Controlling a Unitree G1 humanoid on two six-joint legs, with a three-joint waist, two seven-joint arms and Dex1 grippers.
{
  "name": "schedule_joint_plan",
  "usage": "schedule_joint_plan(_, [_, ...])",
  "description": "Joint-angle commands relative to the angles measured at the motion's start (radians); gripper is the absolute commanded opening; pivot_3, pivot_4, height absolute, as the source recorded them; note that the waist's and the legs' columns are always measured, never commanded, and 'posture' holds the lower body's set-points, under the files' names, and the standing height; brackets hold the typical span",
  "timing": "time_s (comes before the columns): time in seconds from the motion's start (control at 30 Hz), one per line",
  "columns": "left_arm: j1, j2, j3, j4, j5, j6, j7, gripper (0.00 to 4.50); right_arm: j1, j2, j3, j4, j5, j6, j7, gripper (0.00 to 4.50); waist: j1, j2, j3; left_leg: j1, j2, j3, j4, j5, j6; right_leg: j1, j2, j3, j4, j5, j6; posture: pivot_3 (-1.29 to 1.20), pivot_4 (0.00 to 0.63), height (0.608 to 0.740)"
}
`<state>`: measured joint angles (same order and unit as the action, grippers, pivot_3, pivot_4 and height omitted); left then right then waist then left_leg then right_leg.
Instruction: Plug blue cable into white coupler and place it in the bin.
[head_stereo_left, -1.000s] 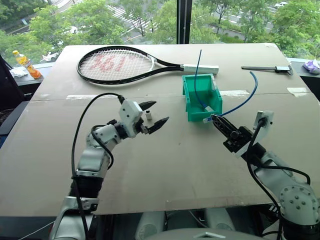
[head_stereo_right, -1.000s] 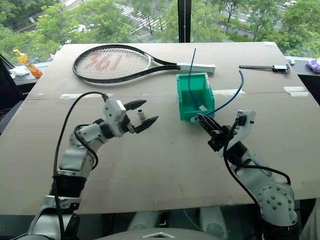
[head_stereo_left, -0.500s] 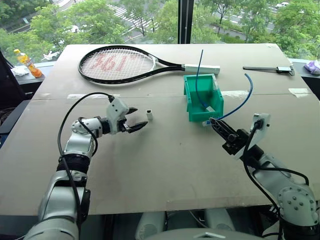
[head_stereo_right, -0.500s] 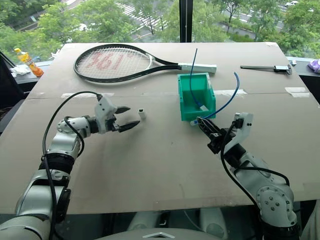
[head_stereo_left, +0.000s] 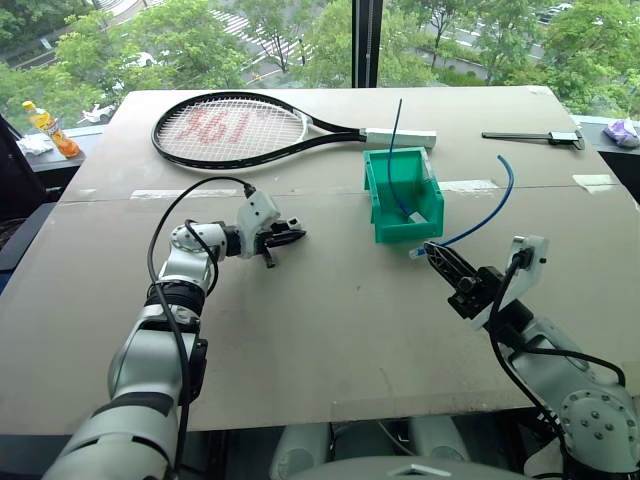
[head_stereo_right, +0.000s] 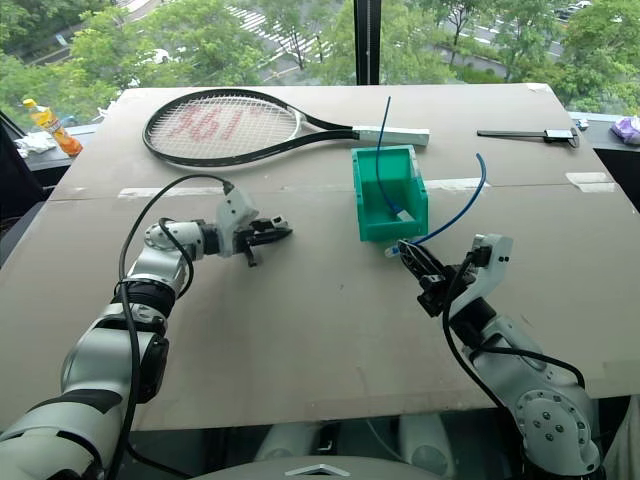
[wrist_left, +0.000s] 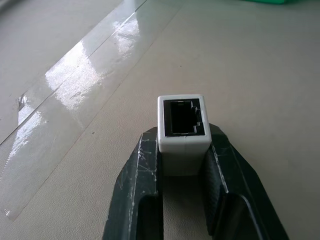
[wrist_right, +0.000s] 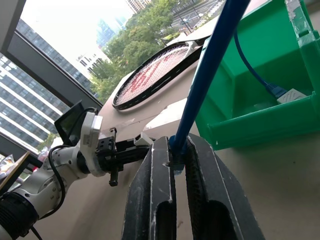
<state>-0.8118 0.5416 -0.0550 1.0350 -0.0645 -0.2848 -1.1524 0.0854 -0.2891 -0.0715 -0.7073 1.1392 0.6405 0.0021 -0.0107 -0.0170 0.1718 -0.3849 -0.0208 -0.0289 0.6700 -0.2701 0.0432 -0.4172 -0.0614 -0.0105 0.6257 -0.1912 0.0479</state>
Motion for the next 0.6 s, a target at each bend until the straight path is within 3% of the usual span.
schedule_joint_plan(0.03, [0.034,0.003,0.017,-0.155,-0.09,0.098,-0.157,0.37,0.003,-0.034,-0.012,-0.048,-0.023,-0.019,0.034,0.0,0.0,0.0,0.0,0.0,0.0,0.0,0.0,0.0,0.0,0.0,0.0,0.0,0.0,0.0,0.0,0.0,0.15,0.74])
schedule_joint_plan(0.13, [0.118,-0.003,-0.022,-0.431,-0.146,0.272,-0.226,0.37,-0.003,-0.105,-0.015,-0.049,-0.075,-0.016,0.106,0.0,0.0,0.0,0.0,-0.001,0.0,0.0,0.0,0.0,0.0,0.0,-0.001,0.0,-0.001,0.0,0.0,0.0,0.15,0.74])
schedule_joint_plan(0.27, [0.202,-0.049,-0.109,-0.689,-0.115,0.399,-0.172,0.37,-0.055,-0.203,0.017,-0.027,-0.142,0.001,0.209,0.0,0.003,0.0,0.0,-0.001,0.0,0.0,0.001,0.0,0.001,0.0,-0.001,0.0,-0.001,0.0,0.0,0.0,0.15,0.74])
schedule_joint_plan(0.43, [0.231,-0.087,-0.187,-0.789,-0.063,0.46,-0.101,0.37,-0.167,-0.306,0.092,0.035,-0.243,0.018,0.361,0.0,-0.002,-0.001,0.0,0.001,0.001,0.001,0.001,0.0,0.001,0.0,0.0,0.001,0.0,-0.002,0.002,0.0,0.15,0.74])
schedule_joint_plan(0.6, [0.251,-0.083,-0.242,-0.777,-0.005,0.431,-0.066,0.37,-0.321,-0.35,0.213,0.186,-0.407,-0.015,0.517,0.0,-0.003,-0.001,0.0,0.001,0.001,0.001,0.0,0.0,0.001,0.0,0.001,0.001,0.0,-0.001,0.002,0.0,0.15,0.74])
